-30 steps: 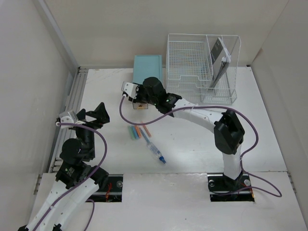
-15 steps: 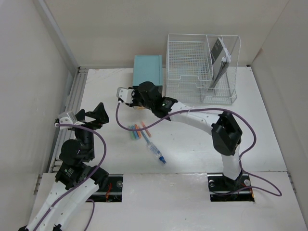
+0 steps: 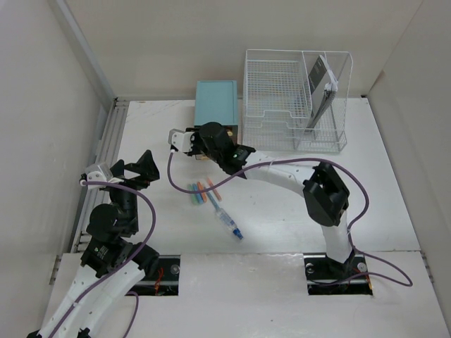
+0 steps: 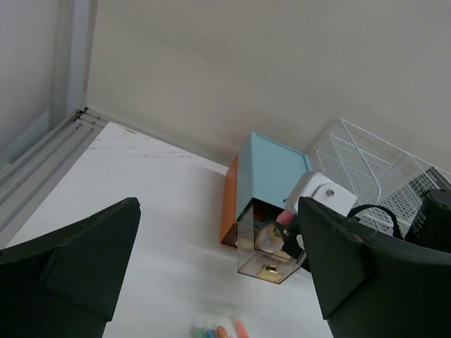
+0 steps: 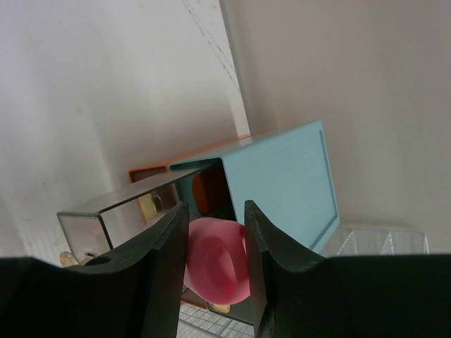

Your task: Organize the desk

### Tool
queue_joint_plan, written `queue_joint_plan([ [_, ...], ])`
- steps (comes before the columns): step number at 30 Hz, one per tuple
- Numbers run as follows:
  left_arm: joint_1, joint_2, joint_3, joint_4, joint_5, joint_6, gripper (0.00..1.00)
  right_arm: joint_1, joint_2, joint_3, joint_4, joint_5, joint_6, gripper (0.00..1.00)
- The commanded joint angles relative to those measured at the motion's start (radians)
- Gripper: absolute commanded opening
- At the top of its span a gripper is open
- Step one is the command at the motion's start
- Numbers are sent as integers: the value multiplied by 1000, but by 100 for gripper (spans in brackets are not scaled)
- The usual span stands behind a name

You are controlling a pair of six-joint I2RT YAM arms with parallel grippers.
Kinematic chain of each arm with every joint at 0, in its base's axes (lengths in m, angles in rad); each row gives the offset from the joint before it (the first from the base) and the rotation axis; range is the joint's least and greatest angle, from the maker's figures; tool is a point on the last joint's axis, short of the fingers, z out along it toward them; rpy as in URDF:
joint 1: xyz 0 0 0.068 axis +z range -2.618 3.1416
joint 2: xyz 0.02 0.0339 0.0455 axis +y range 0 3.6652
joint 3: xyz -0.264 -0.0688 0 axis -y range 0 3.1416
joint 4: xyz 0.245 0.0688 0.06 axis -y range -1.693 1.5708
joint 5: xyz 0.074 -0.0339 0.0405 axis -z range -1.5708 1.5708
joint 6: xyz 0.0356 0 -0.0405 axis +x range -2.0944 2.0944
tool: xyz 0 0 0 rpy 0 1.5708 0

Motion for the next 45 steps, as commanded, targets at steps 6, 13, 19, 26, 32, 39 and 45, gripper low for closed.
queue_joint_plan([
  [6, 1, -11, -4, 34, -10, -4, 93, 4, 43, -7, 112, 125, -81, 0],
  [13, 1, -11, -4, 34, -10, -4, 93, 13, 43, -27, 121, 134, -90, 0],
  [19, 1, -11, -4, 34, -10, -4, 93, 33, 34, -58, 121, 134, -90, 17],
  [26, 1, -11, -4, 34, -10, -4, 93, 42, 16, -67, 121, 134, -70, 53],
  [32, 1, -11, -4, 34, -10, -4, 93, 53, -51, -67, 121, 113, -15, 57],
  [39, 1, -11, -4, 34, -10, -4, 93, 53, -162, -30, -45, -77, 117, 10],
  [45, 1, -11, -4, 34, -10, -4, 93, 3, -164, 115, -466, -645, 96, 0],
])
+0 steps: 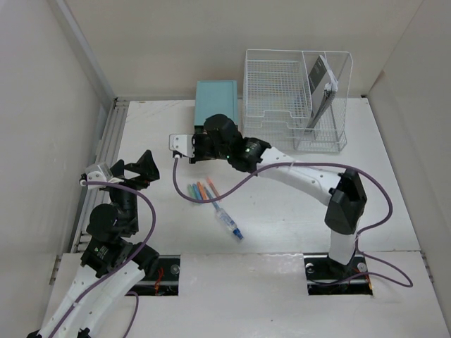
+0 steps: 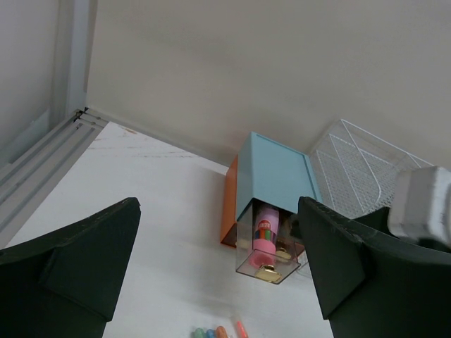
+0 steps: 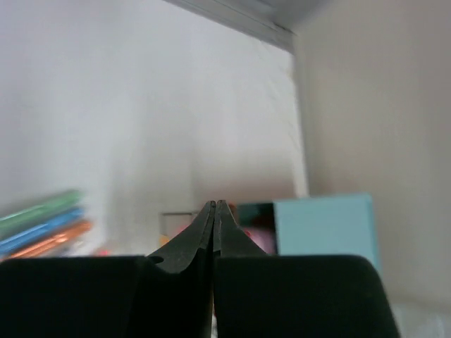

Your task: Organize the desk

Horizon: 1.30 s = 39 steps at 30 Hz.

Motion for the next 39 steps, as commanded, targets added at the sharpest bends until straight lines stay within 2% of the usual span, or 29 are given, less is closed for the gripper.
queue_joint_plan([
  [1, 1, -11, -4, 34, -10, -4, 93, -34, 22, 120, -387, -422, -45, 0],
  [2, 1, -21, -4, 34, -10, -4, 93, -53, 45, 154, -472, -547, -91, 0],
  [4, 1, -21, -4, 34, -10, -4, 93, -65, 97, 258, -702, -631, -224, 0],
  [5, 1, -21, -4, 34, -10, -4, 93, -65, 148, 286, -753, -653, -249, 0],
  [7, 1, -21, -4, 34, -10, -4, 93, -65, 189, 336, -820, -662, -265, 0],
  [10, 1, -21, -4, 34, -10, -4, 93, -65, 228, 346, -841, -595, -265, 1],
  [16, 1, -21, -4, 34, -10, -4, 93, -76, 294, 346, -713, -417, -124, 0],
  [19, 1, -21, -4, 34, -10, -4, 93, -85, 260, 272, -518, -336, 0, 0],
  [22, 1, -21, -4, 34, -10, -4, 93, -85, 248, 217, -371, -189, 83, 0],
  [23, 1, -21, -4, 34, -1, -4, 93, -85, 248, 217, -358, -126, 96, 0],
  [26, 1, -21, -4, 34, 0, -4, 93, -108, 272, 261, -311, -73, 146, 0],
  [32, 1, -21, -4, 34, 0, -4, 93, -117, 263, 214, -136, 94, 177, 0],
  [39, 1, -21, -4, 34, 0, -4, 93, -117, 292, 215, -56, 264, 186, 0],
])
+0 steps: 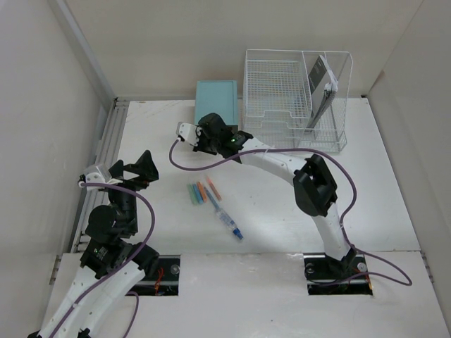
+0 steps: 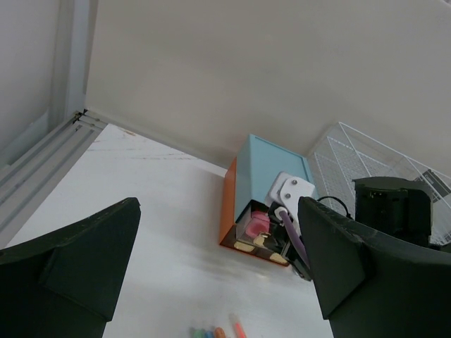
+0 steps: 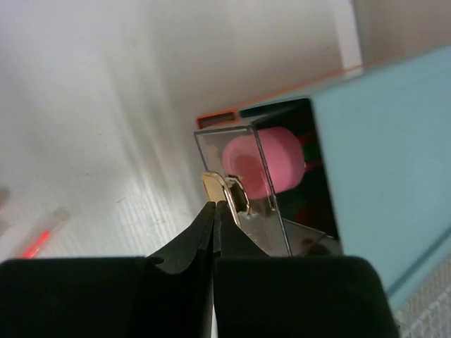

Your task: Organize the desk

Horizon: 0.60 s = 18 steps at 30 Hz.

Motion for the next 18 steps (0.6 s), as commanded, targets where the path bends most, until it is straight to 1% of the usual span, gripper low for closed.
queue_joint_plan([
  [1, 1, -10, -4, 34, -1, -4, 93, -3, -14, 10, 128, 143, 25, 0],
  [8, 1, -10, -4, 34, -1, -4, 93, -3, 16, 30, 174, 216, 25, 0],
  [18, 1, -19, -4, 34, -1, -4, 93, -3, 59, 77, 183, 257, 25, 0],
])
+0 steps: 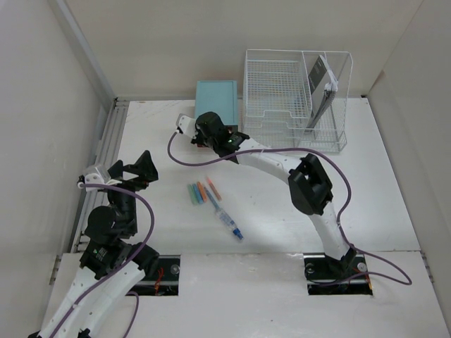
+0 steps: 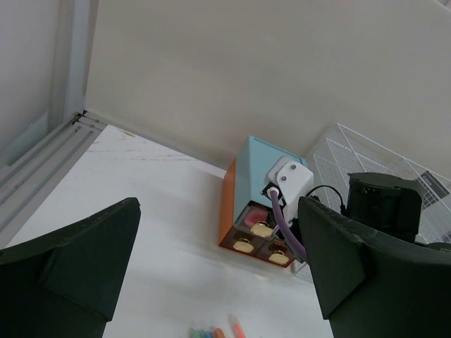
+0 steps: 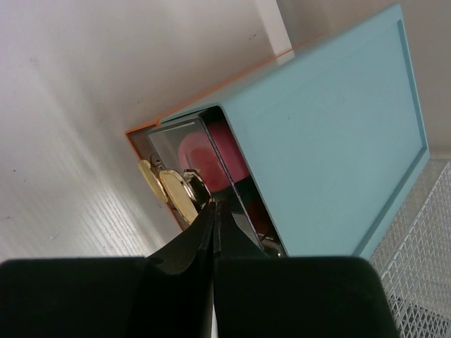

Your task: Organize the desk

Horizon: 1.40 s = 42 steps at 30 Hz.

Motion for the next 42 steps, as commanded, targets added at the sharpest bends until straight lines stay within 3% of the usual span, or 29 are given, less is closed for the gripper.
queue_joint_plan([
  [1, 1, -13, -4, 34, -1, -4, 93, -3, 21, 46, 46, 38, 18, 0],
  [28, 1, -13, -4, 34, -1, -4, 93, -12, 50, 36, 137, 176, 18, 0],
  [32, 1, -13, -4, 34, -1, -4, 93, -12, -38, -32, 137, 113, 18, 0],
  [37, 1, -13, -4, 34, 48, 7, 90, 10, -222, -132, 1, -112, 65, 0],
  [39, 1, -13, -13, 45, 82, 7, 86, 10, -293, -119, -110, -184, 139, 11],
  [41, 1, -2, -22, 65, 111, 18, 85, 10, -344, -153, -129, -184, 162, 47],
  [42, 1, 16, -22, 65, 141, 18, 78, 10, -399, -207, -94, -184, 185, 74],
])
